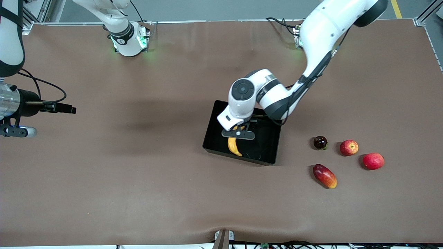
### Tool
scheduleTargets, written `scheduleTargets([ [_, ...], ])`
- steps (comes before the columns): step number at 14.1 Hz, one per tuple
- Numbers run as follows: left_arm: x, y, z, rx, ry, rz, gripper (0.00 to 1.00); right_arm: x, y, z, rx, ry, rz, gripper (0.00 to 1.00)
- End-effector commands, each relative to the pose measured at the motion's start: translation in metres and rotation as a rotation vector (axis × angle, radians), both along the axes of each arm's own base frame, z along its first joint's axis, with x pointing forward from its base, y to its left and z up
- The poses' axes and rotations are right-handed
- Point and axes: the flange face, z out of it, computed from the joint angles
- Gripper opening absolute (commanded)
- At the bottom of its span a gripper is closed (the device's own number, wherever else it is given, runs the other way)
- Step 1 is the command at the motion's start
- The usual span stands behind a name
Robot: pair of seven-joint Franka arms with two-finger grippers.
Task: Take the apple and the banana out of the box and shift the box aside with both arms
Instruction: 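Move the left gripper back into the box and grasp the banana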
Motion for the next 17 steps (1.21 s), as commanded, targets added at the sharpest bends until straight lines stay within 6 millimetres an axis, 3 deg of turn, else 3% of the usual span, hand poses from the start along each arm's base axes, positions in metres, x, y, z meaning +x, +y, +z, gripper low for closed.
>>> scheduleTargets([
  [1, 0.007, -0.008, -0.023, -0.014, -0.024, 0.014, 1.00, 0.001, -0.002, 0.000, 0.019, -0.002, -0.016, 1.00],
  [7, 0.000, -0.016, -0.057, -0.050, -0.026, 0.026, 1.00, 0.003, 0.002, -0.009, 0.022, 0.023, -0.012, 1.00],
  [8, 0.000, -0.016, -0.060, -0.055, -0.024, 0.026, 0.98, 0.002, 0.002, -0.009, 0.022, 0.024, -0.013, 1.00],
  [9, 0.000, -0.016, -0.060, -0.055, -0.024, 0.026, 0.87, 0.002, 0.002, -0.009, 0.022, 0.024, -0.011, 1.00],
  [11, -0.002, -0.018, -0.064, -0.054, -0.020, 0.027, 0.80, 0.003, 0.007, -0.009, 0.056, 0.022, -0.014, 1.00],
  [14, -0.006, -0.021, -0.068, -0.054, -0.014, 0.028, 0.63, 0.001, 0.060, 0.001, 0.110, 0.013, 0.038, 1.00],
  [17, -0.014, -0.029, -0.072, -0.053, -0.009, 0.042, 0.53, 0.001, 0.080, 0.004, 0.104, 0.019, -0.022, 1.00],
])
